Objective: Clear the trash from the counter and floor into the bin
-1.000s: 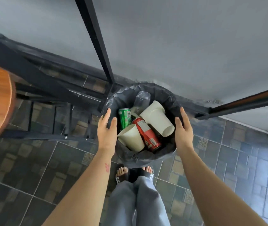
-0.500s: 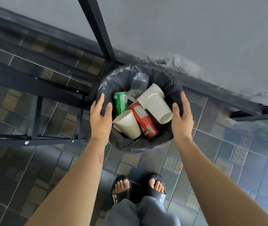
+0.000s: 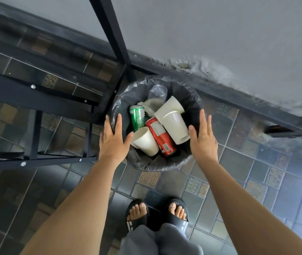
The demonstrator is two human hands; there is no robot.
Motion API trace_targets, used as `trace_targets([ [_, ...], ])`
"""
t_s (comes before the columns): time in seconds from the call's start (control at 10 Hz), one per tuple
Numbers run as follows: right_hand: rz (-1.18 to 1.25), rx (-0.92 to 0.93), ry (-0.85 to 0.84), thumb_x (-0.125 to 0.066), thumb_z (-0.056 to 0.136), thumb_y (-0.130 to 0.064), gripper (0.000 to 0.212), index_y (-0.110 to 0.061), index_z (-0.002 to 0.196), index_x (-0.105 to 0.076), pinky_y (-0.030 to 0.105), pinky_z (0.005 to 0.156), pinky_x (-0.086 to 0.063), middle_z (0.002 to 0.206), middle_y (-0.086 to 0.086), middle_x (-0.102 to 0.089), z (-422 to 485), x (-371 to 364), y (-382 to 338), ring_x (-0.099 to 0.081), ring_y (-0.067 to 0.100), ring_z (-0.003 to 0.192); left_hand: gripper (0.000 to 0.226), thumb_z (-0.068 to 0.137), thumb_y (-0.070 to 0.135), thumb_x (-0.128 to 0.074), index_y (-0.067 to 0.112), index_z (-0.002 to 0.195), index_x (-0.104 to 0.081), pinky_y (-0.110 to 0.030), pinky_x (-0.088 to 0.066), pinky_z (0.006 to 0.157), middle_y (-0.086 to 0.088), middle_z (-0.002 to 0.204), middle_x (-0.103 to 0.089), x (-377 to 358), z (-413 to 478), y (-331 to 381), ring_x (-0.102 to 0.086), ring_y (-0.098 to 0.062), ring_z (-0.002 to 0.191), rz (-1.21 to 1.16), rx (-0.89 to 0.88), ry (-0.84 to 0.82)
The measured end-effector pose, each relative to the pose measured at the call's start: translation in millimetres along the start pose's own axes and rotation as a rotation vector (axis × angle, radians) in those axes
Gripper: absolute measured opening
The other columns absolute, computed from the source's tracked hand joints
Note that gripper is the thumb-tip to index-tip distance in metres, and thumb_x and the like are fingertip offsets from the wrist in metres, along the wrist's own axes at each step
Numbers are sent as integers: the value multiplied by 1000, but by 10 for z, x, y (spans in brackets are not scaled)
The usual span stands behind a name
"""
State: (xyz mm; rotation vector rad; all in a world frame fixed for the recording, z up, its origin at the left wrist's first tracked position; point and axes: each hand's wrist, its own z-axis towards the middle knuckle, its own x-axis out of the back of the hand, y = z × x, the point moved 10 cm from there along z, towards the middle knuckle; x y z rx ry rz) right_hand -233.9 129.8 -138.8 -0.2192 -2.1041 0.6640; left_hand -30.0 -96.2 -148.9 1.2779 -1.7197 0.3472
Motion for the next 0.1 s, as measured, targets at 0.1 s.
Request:
trace_targets([
  [0.1,-155,7,-5,-24,101,-52,58,-43,153,0,44,121,-9,164,-4,4,-113,168,-123,-3,19,151,72,102,55,-27,31,158,12,-45,0,123,-7,162,27,159,-129,81,13,-23,153,181,-2,-27],
])
